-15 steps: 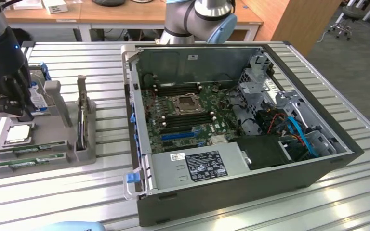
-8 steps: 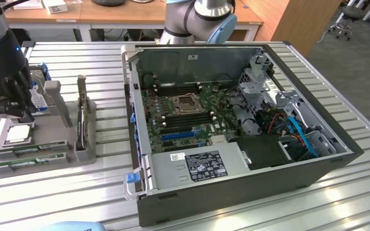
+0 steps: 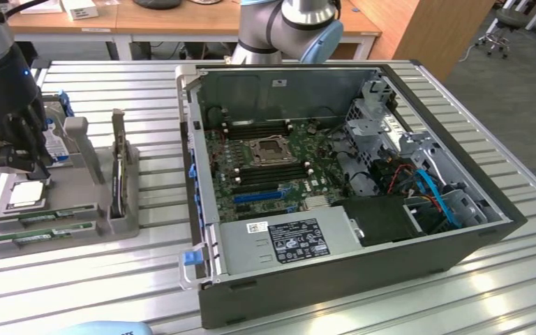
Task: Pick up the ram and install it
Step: 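Pick up the ram and move it above insertion slot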
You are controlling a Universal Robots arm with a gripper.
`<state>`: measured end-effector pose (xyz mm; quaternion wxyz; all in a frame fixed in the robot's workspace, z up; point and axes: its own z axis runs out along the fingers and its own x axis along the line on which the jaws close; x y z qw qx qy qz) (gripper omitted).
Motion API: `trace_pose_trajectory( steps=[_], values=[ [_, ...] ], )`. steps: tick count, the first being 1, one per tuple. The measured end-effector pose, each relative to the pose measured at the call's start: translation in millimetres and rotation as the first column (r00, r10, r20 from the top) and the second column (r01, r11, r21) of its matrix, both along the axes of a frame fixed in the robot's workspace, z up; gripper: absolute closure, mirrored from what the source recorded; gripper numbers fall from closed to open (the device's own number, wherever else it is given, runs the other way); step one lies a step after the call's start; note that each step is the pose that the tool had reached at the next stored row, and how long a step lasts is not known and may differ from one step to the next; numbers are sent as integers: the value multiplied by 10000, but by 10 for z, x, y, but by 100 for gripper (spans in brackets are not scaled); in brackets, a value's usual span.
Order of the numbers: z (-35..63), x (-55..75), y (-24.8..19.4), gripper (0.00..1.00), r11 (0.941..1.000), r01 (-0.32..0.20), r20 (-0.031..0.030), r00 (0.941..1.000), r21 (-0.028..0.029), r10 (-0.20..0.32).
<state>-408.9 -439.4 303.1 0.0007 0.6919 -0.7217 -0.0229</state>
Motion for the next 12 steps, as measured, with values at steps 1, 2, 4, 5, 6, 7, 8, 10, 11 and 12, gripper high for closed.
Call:
trace_pose_trajectory(
  steps=[1, 2, 4, 5, 6, 7, 8, 10, 11, 12],
  values=[
    [-2, 0, 0, 71, 10000, 0, 1, 10000, -5, 0],
    [-4, 0, 0, 71, 10000, 1, 1, 10000, -8, -1],
    [-5, 0, 0, 71, 10000, 0, -1, 10000, -11, 0],
    [-9, 0, 0, 71, 10000, -1, -1, 10000, -10, 1],
    [-12, 0, 0, 71, 10000, 0, -1, 10000, -10, 0],
    [-12, 0, 0, 71, 10000, 0, -2, 10000, -10, 0],
    [-13, 0, 1, 71, 10000, 0, -3, 10000, -11, 0],
    [-15, 0, 0, 71, 10000, -1, -2, 10000, -11, 1],
    [-15, 0, 1, 71, 10000, 0, -2, 10000, -10, 0],
    [-16, 0, 0, 71, 10000, -1, -2, 10000, -10, 1]
  ],
)
